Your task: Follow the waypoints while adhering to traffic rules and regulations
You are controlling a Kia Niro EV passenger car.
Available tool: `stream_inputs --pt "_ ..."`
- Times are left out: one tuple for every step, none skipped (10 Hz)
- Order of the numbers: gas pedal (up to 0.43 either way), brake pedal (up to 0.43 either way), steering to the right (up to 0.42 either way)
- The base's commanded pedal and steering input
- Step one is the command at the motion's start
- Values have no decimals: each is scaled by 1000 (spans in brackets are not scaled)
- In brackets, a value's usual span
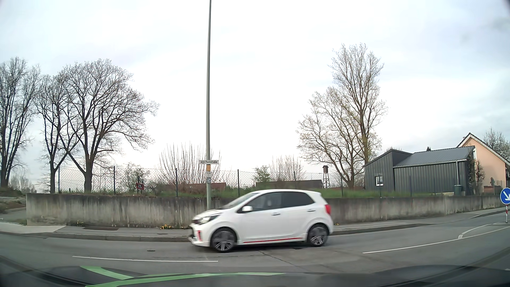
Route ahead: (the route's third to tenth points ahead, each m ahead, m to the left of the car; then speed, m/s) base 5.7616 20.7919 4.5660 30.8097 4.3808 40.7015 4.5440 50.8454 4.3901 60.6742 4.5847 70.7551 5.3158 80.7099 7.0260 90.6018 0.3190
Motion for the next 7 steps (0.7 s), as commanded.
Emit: stream_inputs --pt "390 0 -276" --pt "398 0 -291" --pt "421 0 -313" --pt "421 0 -340" --pt "421 0 -376" --pt "421 0 -422" --pt "421 0 -467"
